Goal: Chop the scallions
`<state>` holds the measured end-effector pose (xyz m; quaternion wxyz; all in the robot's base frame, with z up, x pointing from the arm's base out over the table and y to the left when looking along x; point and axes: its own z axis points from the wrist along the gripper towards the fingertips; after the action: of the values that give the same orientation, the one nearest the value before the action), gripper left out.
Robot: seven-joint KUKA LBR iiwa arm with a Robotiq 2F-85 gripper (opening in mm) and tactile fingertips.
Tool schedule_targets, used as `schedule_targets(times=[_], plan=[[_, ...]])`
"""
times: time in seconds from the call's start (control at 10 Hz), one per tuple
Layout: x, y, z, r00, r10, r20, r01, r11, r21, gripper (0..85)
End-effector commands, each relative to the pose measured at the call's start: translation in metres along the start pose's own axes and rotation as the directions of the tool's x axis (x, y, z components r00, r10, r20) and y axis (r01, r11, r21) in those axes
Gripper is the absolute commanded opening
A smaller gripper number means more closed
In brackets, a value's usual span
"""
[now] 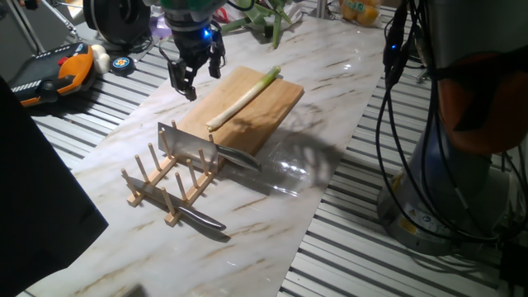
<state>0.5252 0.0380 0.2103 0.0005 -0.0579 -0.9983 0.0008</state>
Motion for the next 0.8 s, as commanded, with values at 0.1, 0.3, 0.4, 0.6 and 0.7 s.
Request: schedule_targets(times=[0.1, 0.3, 0.4, 0.6, 0.7], plan=[[0.0004, 0.0009, -0.001, 1.0, 0.008, 0.003, -0.008, 1.0, 0.003, 85.0], [0.0007, 0.0011, -0.0018, 1.0, 0.005, 0.016, -0.005, 1.0, 0.013, 85.0], [0.0007, 0.0011, -0.0018, 1.0, 0.003, 0.017, -0.003, 1.0, 0.013, 85.0], [0.0007, 0.0011, -0.0018, 1.0, 0.0, 0.026, 0.0, 1.0, 0.022, 85.0], [0.0007, 0.0011, -0.0018, 1.0, -0.002, 0.023, 0.001, 1.0, 0.022, 85.0]])
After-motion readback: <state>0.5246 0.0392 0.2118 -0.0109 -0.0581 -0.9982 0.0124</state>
